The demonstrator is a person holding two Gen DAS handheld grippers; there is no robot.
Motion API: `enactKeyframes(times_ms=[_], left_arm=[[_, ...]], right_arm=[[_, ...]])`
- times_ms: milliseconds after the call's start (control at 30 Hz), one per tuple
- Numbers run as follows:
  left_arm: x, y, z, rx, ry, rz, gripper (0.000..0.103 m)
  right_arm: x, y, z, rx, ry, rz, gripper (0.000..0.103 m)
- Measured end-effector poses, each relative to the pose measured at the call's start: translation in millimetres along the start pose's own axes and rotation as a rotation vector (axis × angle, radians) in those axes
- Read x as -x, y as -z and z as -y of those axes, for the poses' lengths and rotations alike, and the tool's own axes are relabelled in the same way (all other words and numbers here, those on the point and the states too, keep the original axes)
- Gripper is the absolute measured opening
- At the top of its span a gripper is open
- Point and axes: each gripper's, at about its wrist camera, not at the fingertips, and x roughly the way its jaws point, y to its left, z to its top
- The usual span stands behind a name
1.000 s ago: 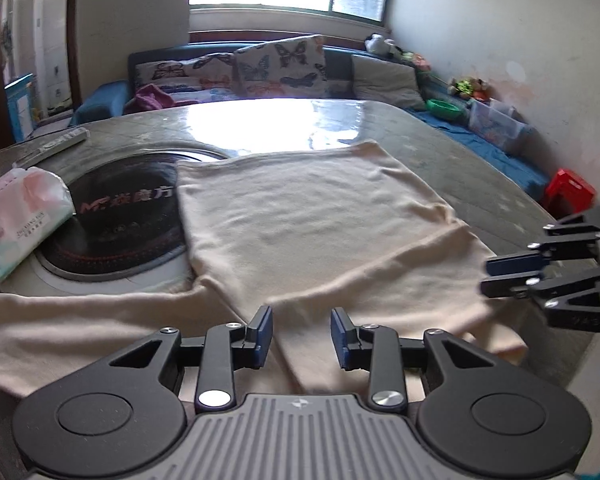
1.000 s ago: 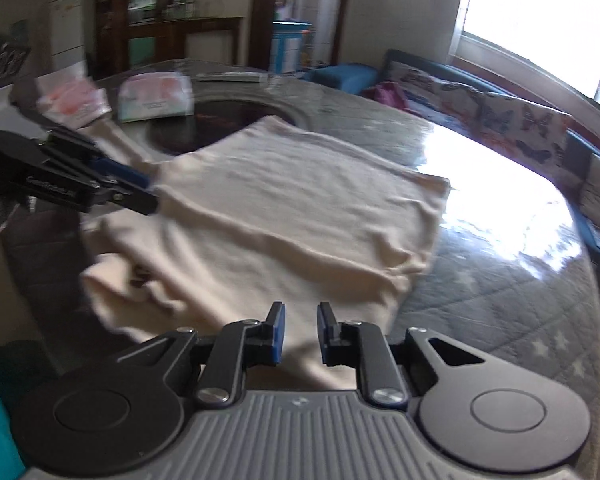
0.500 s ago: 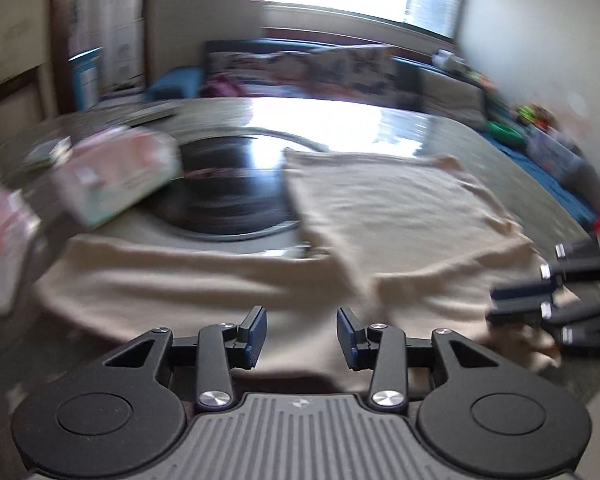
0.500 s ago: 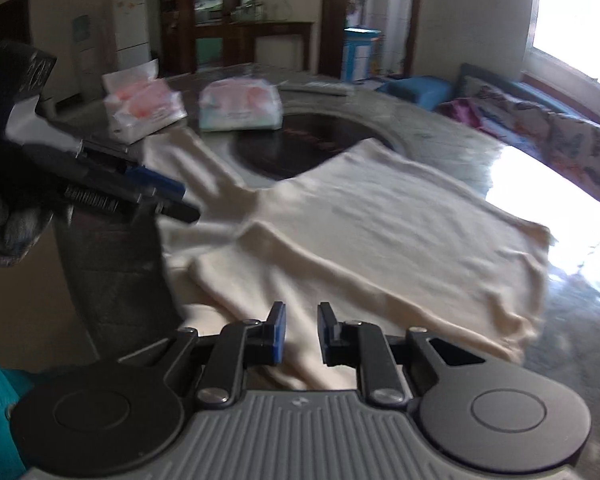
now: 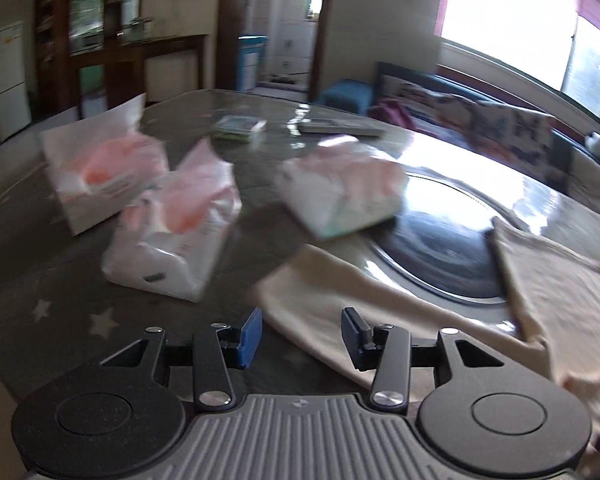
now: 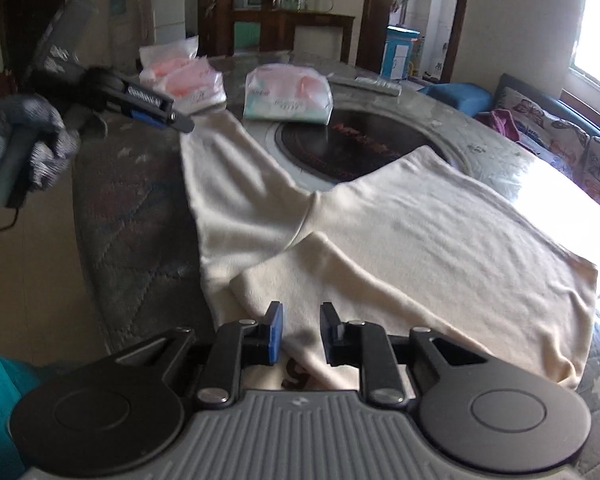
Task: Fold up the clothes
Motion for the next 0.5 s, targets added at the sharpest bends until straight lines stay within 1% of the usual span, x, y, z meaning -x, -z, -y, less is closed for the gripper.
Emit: enactKeyframes(times_ms=[67,100,167,267,300,400,500], left_arm=[[-8.0,-3.6,-5.9,0.025,-0.028,0.005,0.047],[-11.6,-4.4,-8.0,0.041,-0.033,-0.003,0.045],[-13.1,-5.2,-9.1,0.059,-0.028,-0.003,0.045],[-8.6,-5.3,-7.0,0.068,-0.003,0.015,0.032],[-7.2,-5.3,-6.3,0.071,0.005,0.021,0.020],[-2.7,-5.4,-4.3,0.080,0.030,0.038,0.009],[1.7,-5.5,-2.2,0.089,0.054,0.056,0.007]], right_arm=[[5.1,-1.3,1.3,-0.003,0.006,0.013,0.019],[7.0,-1.7,2.0,-0.005,0.008,0.017,0.019],[10.1,-2.0,3.9,-0.012,0.014,0.022,0.020],[14.9,-0.9,7.7,-0.026,0.028,0.030,0.020],[16.2,-0.2,9.1,-0.032,0.031,0.032,0.020],[20.3,2.1,13.6,-0.053,0.044,0.041,0.020],[24.8,4.0,19.7,-0.087,0.053,0.054,0.020]])
